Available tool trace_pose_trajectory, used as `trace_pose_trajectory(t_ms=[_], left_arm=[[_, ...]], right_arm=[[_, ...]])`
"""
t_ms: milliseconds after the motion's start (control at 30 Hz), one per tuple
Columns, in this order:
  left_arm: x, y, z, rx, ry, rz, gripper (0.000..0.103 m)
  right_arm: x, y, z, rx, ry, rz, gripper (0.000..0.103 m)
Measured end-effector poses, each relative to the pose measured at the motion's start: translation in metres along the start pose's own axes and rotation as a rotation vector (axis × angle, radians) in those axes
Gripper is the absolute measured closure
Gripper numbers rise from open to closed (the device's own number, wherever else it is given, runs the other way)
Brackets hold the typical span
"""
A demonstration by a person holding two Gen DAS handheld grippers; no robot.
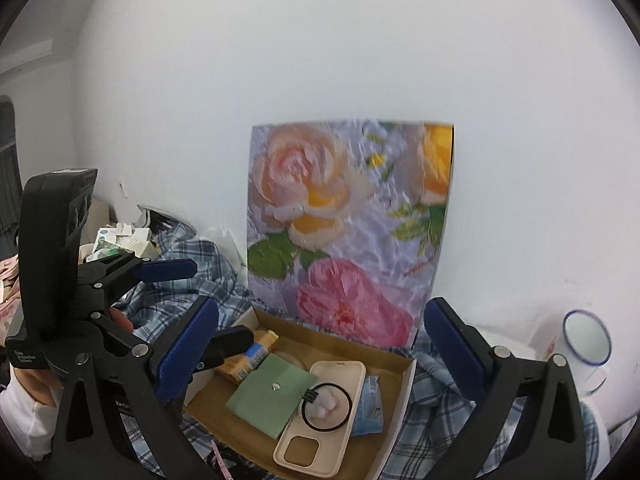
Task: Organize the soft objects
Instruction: 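Withdraw both tools up and back from the box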
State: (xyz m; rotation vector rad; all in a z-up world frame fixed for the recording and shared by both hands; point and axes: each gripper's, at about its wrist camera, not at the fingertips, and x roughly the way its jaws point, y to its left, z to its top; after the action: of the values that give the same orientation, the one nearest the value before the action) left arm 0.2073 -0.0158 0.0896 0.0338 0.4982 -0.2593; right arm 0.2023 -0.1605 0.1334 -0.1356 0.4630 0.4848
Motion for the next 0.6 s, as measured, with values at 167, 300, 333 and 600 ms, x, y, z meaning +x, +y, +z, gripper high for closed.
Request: trace_pose_trajectory(t_ms=[167,300,333,600], left_arm=[[-0.025,-0.009,0.006,0.02,-0.053,-0.006,0.0],[-0.049,-0.02,0.013,0.043,-0.098,0.005,0.0],[-0.053,-0.021,0.014,0.047,-0.105,0.007,0.0],[-0.098,-0.037,0.021,0.087,-0.192,0.005,0.0]], right_arm=[[-0.023,0.007,0.01,-0.035,-0.059,-0.027,0.001],[-0.043,0.013,0.018,-0.059,-0.092,-0.055,0.0],[-0.048,0.015,0.02,-0.066,-0.098,-0.063,0.0],[-0.085,0.029,0.031,-0.097,-0.159,-0.069,0.0]])
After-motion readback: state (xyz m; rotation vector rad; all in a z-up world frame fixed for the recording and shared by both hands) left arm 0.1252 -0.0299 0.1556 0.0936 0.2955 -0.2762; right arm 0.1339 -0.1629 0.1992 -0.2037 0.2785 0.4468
